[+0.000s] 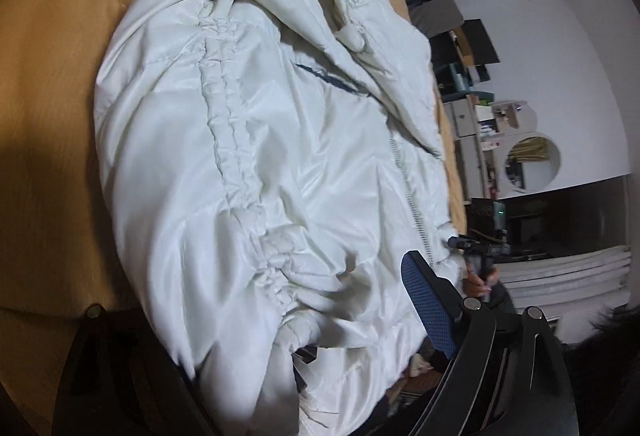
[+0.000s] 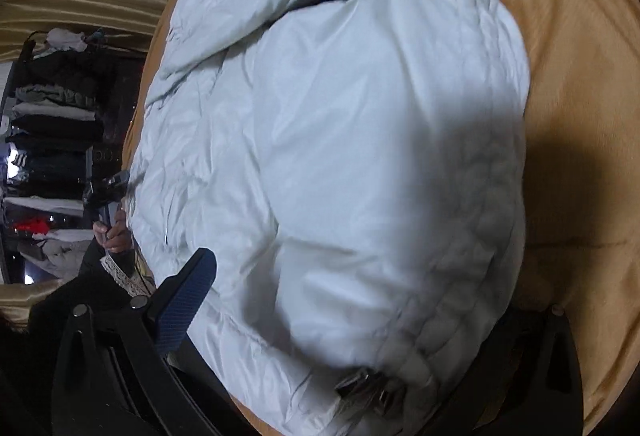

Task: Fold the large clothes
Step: 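Fold the hem up toward the collar while the left tool grips the hem too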

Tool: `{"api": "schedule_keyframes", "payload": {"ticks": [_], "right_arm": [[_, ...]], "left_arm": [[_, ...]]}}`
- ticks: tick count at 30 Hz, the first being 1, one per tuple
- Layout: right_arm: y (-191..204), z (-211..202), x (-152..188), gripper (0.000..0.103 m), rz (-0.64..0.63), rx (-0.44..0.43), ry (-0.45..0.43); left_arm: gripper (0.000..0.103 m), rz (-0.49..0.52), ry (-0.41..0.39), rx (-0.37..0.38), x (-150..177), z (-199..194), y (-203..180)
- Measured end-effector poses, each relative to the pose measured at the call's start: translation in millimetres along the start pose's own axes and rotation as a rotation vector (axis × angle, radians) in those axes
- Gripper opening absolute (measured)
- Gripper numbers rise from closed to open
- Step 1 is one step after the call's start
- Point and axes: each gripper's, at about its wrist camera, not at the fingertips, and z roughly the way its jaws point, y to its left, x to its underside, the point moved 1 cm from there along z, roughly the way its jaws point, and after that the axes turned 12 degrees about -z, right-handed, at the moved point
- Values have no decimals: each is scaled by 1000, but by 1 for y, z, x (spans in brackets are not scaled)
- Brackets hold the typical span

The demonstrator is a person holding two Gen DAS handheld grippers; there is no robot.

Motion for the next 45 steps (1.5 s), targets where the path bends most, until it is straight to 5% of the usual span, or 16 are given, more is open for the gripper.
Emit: {"api": "schedule_keyframes", "payload": {"ticks": [1, 2, 3, 6, 9, 15, 18, 22, 26, 29, 35, 41, 45], "right_arm": [[3, 0, 2, 83, -20, 44, 0], [5, 0, -1, 57, -21, 87, 6], [0, -1, -5, 31, 20, 101, -1], [-10, -10, -19, 15, 123, 59, -48], [18, -28, -25, 12, 40, 128, -81], [84, -106, -34, 12, -142, 178, -230], [106, -137, -17, 12, -210, 190, -246], [127, -158, 34, 12, -350, 148, -160], [134, -161, 70, 12, -406, 97, -86], [127, -147, 52, 12, -372, 100, -85], [87, -168, -55, 13, -150, 74, -283], [-4, -125, -187, 19, 185, 77, -354], [-80, -66, -220, 19, 410, 66, -340]], "left_arm": [[85, -12, -4, -17, -1, 3, -1], [72, -31, -10, -52, -4, 6, -2], [45, -41, -19, -97, -7, 9, -4], [25, -31, -50, -191, -9, 16, -18], [18, 88, -105, -244, -2, -2, -47], [18, 236, -182, -204, 27, -67, -102], [18, 308, -136, -175, 63, -93, -110], [19, 417, 25, -66, 121, -117, -108], [19, 374, 81, -28, 132, -121, -98], [19, 296, 3, -18, 105, -127, -101], [23, 52, -138, 82, -10, -138, -112], [23, -265, -186, -59, -148, -66, -87], [23, -453, -140, -85, -191, 1, -32]]}}
